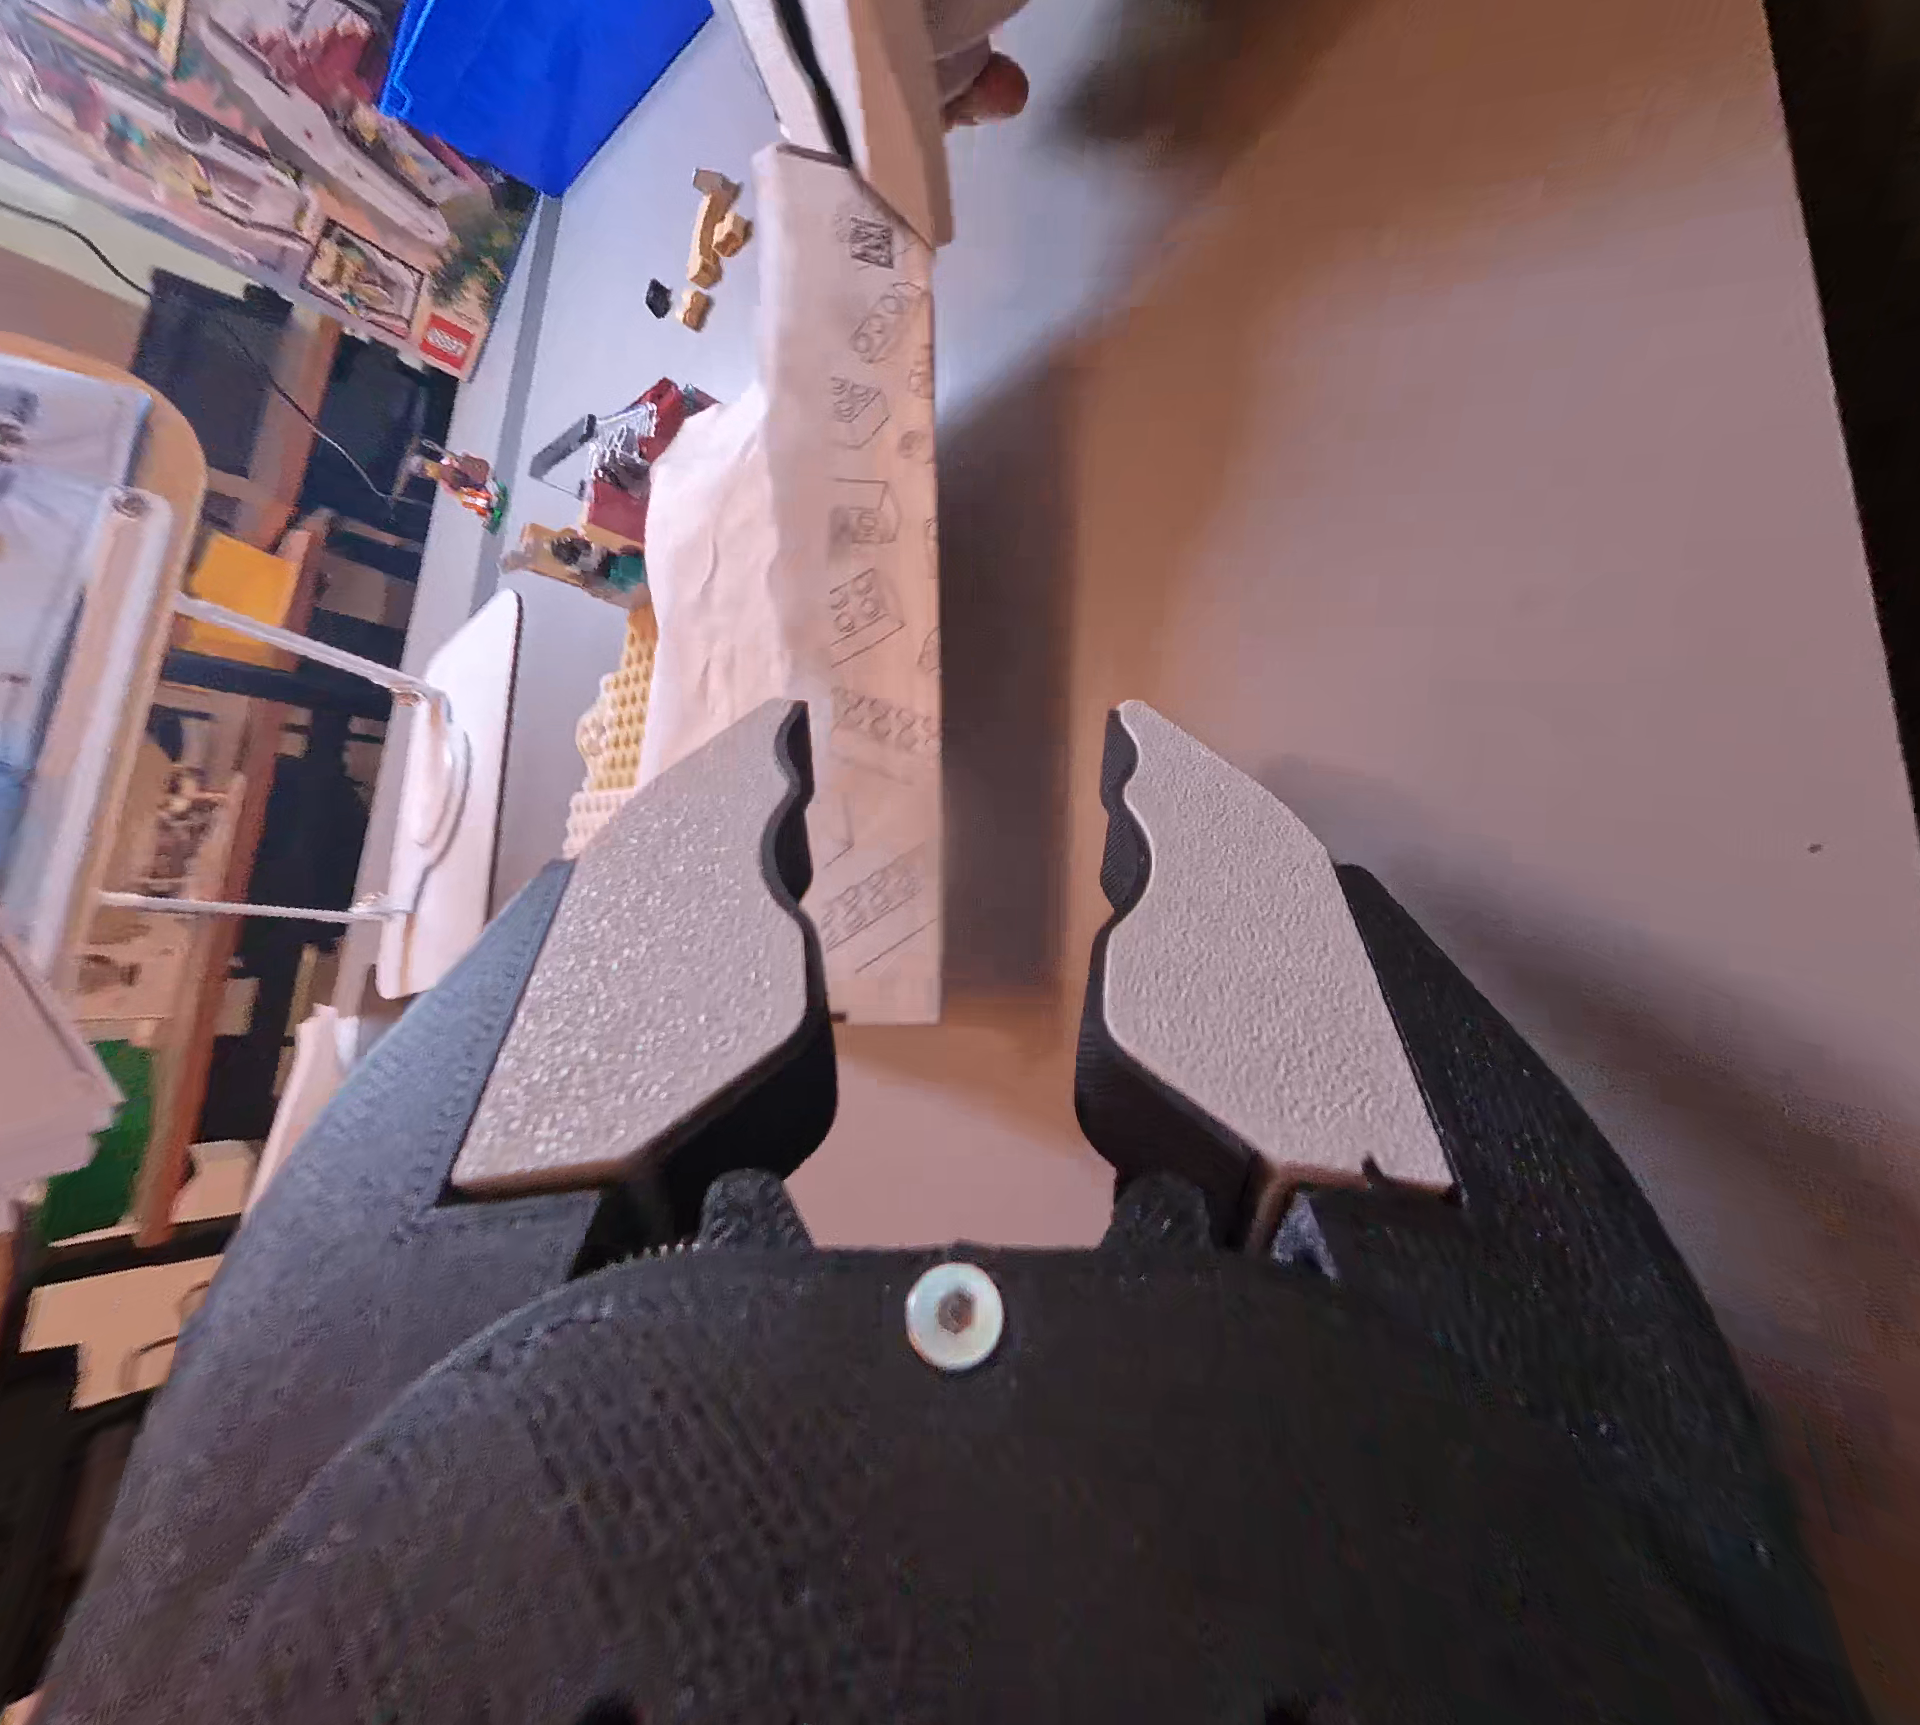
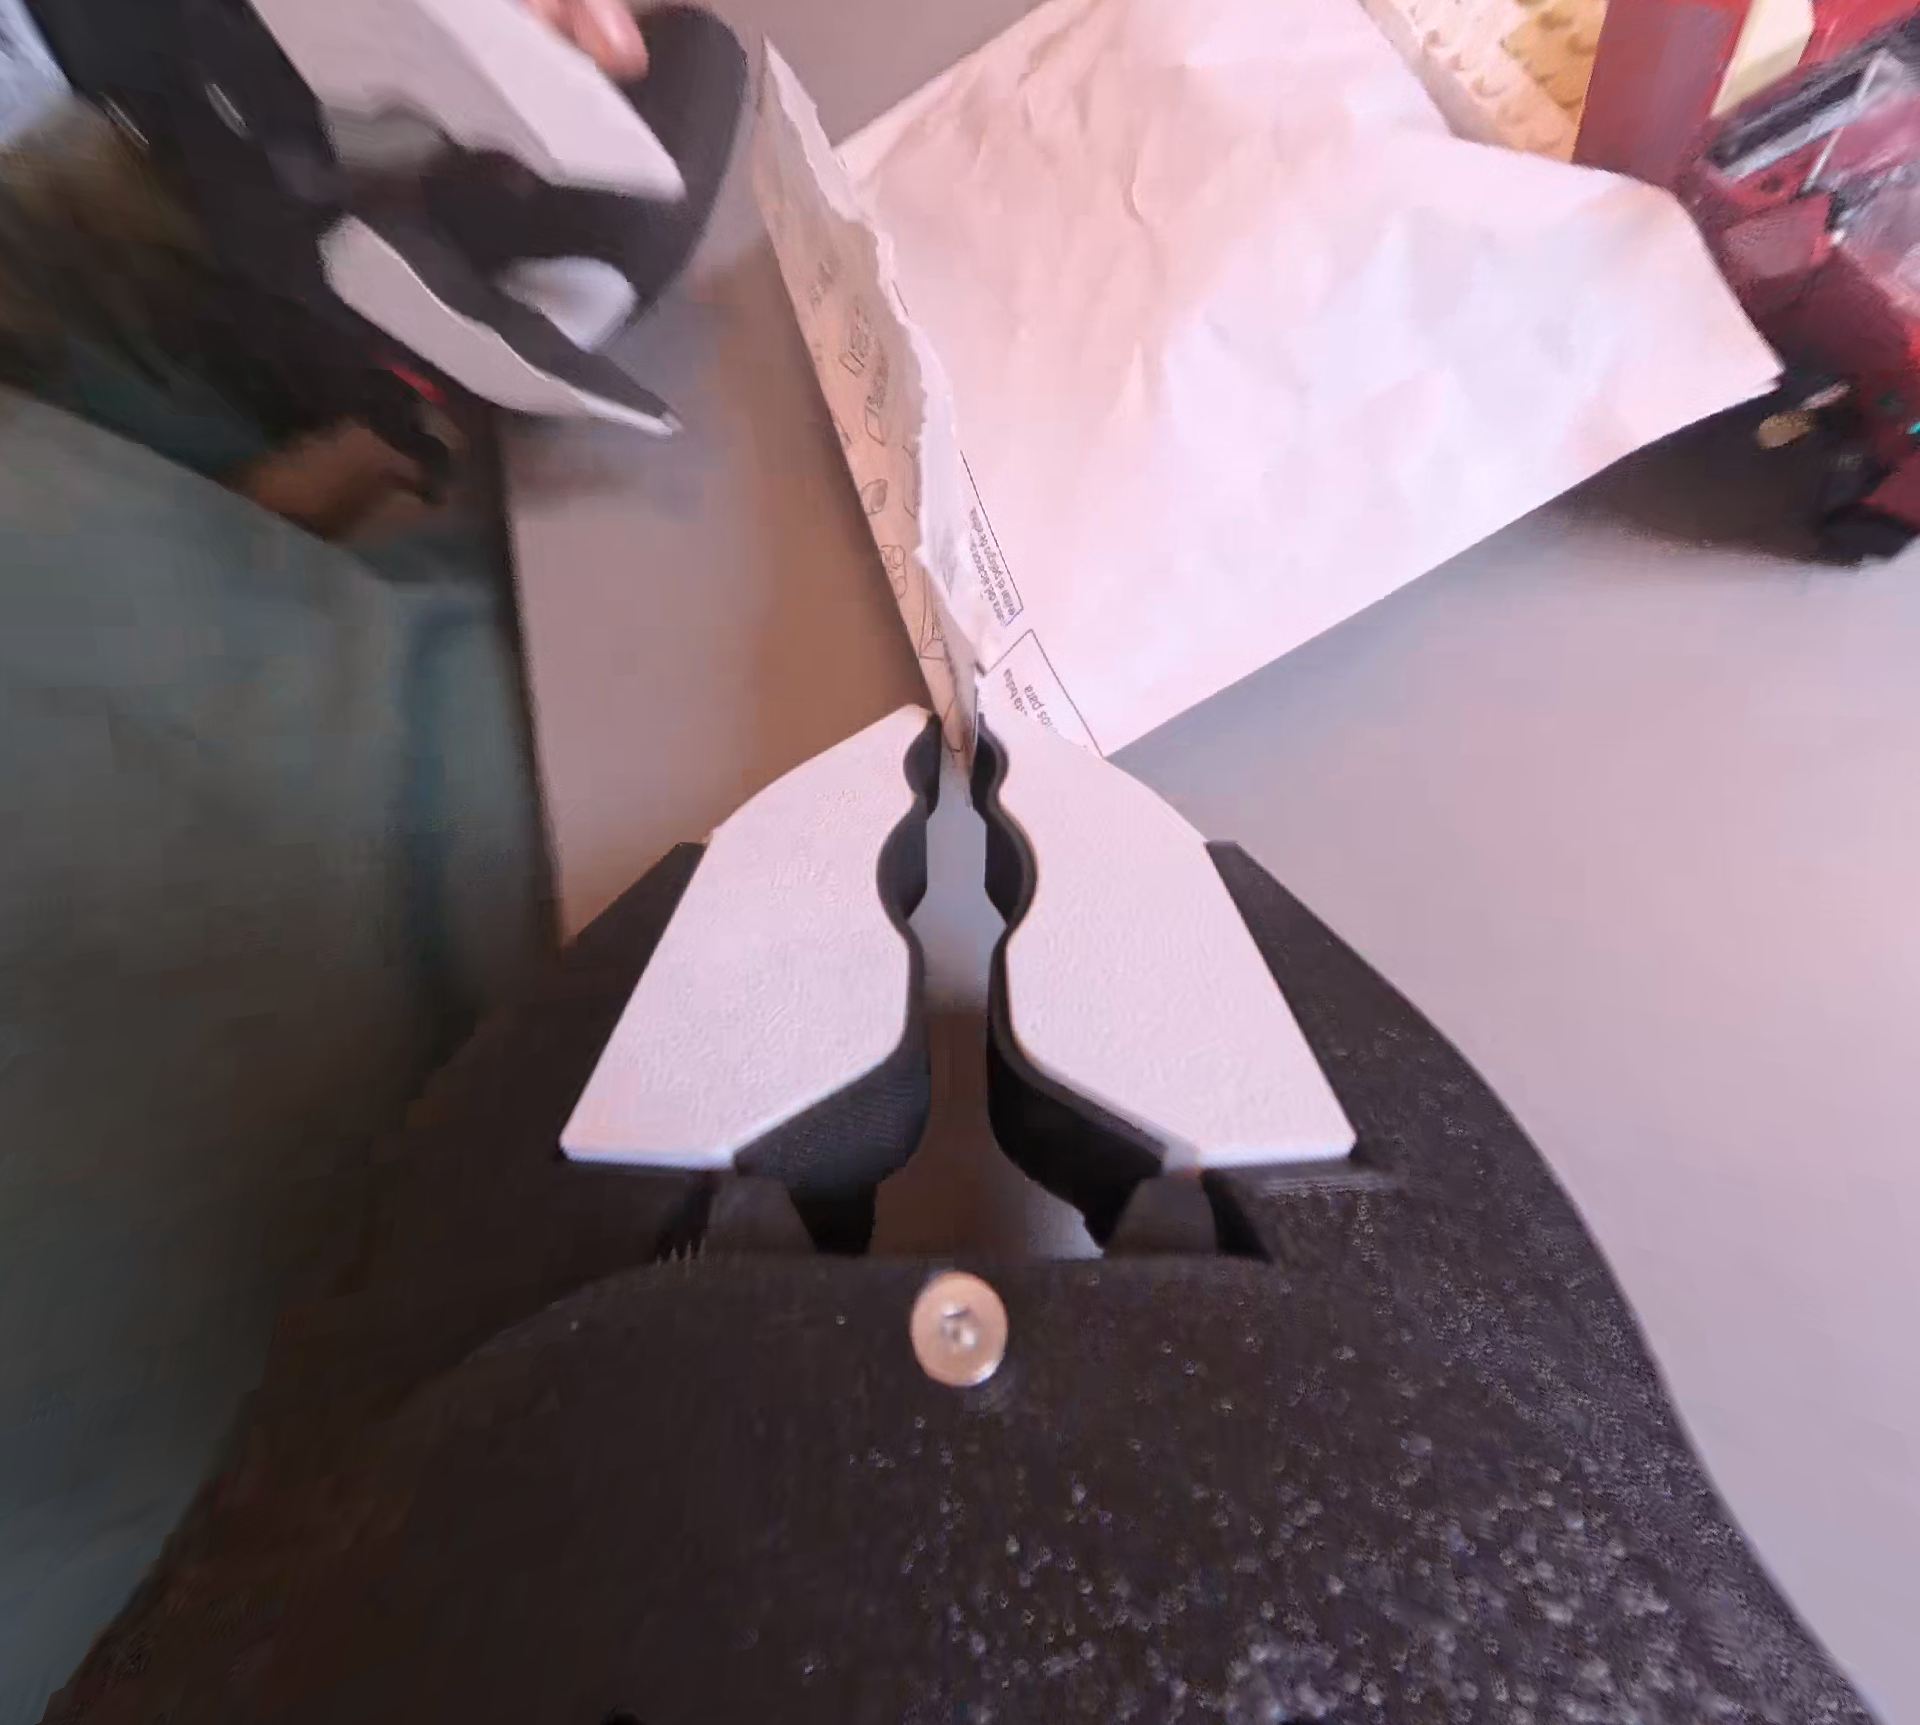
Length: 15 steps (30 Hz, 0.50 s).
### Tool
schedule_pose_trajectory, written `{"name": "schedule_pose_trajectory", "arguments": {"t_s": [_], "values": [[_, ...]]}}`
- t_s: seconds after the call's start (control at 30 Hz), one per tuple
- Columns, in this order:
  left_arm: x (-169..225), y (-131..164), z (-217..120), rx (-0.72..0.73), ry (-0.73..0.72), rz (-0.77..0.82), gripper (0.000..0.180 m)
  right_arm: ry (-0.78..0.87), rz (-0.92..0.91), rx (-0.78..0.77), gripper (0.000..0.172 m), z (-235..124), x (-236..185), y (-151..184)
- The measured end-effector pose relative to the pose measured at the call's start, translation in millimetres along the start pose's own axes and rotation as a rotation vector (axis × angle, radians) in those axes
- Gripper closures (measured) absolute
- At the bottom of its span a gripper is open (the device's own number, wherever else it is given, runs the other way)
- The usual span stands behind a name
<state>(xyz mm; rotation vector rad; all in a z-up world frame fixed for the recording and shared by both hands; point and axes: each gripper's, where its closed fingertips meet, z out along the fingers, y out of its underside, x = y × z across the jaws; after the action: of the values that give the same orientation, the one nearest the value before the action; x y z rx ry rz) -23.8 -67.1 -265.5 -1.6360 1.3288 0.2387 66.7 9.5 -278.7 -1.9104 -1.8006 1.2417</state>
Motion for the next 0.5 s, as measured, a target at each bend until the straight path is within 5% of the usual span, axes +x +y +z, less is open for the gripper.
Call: {"name": "schedule_pose_trajectory", "arguments": {"t_s": [0.13, 0.27, 0.33, 0.43, 0.5], "values": [[-17, 17, 9, -0.136, -0.132, 0.216, 0.129, -0.238, 0.25, 0.065, 0.168, -5, -20, -17], [-42, 34, 14, -0.246, -0.215, 0.335, 0.147, -0.348, 0.308, 0.081, 0.168, -8, -32, -23], [-46, 38, 14, -0.266, -0.187, 0.354, 0.179, -0.376, 0.284, 0.114, 0.162, -14, -37, -28], [-50, 31, 5, -0.229, -0.1, 0.243, 0.18, -0.177, 0.018, 0.292, 0.11, -38, -28, -47], [-57, 21, -5, -0.166, -0.034, 0.125, 0.18, 0.11, -0.339, 0.355, 0.097, -57, -24, -57]]}}
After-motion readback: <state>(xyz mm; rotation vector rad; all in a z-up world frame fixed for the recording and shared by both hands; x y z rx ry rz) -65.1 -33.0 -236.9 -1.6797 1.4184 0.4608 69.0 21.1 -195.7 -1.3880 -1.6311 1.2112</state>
